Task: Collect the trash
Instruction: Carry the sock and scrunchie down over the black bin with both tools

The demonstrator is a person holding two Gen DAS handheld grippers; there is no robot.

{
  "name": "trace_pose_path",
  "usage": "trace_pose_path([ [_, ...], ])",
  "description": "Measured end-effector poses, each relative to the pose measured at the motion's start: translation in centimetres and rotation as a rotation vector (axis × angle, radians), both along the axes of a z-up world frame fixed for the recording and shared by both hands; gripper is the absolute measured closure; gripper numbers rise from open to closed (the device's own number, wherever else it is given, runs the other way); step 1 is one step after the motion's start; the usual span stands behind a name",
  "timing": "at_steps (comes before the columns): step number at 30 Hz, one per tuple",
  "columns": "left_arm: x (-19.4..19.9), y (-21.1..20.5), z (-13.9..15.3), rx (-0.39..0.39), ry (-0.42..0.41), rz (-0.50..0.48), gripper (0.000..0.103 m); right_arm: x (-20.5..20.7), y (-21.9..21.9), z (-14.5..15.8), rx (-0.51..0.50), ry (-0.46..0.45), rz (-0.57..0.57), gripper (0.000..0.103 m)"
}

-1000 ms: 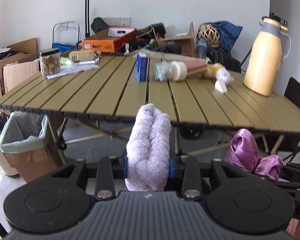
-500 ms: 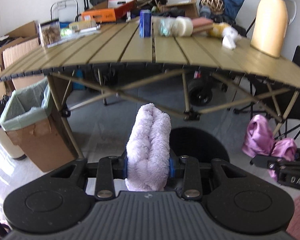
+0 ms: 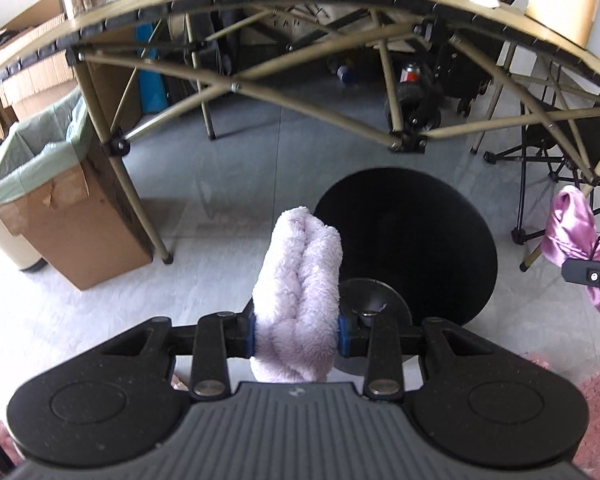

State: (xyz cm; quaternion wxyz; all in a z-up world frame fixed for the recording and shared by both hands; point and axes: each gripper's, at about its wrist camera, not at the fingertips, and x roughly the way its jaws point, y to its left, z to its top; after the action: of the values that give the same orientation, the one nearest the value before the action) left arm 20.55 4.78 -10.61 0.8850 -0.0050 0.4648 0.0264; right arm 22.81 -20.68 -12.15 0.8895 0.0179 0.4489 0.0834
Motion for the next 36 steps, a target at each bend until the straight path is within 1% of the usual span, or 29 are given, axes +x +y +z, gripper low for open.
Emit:
trace_pose_path([
  [5, 0.7, 0.3, -1.0, 0.012, 0.042, 0.012, 0.068, 0.6, -0.5, -0.9, -0.006, 0.031, -0.029, 0.067],
  [17, 1.6, 0.0, -2.1, 0.049, 0.118, 0.041, 0.068, 1.5, -0.9, -1.4, -0.005, 0.047, -0.065, 0.067],
  [21, 2.2, -1.0, -1.9, 0.065, 0.131, 0.020, 0.068, 1.8, -1.2, -1.7, -0.004, 0.058, -0.083, 0.067],
  [28, 3.8, -3.7, -1.6, 0.071, 0.133, -0.036, 0.068, 2.2, -1.6, -1.9, 0.002, 0.063, -0.101, 0.067],
  [36, 6.1, -6.6, -1.8, 0.058, 0.147, -0.085, 0.068, 2.5, -2.4, -2.1, 0.003, 0.064, -0.129, 0.067],
])
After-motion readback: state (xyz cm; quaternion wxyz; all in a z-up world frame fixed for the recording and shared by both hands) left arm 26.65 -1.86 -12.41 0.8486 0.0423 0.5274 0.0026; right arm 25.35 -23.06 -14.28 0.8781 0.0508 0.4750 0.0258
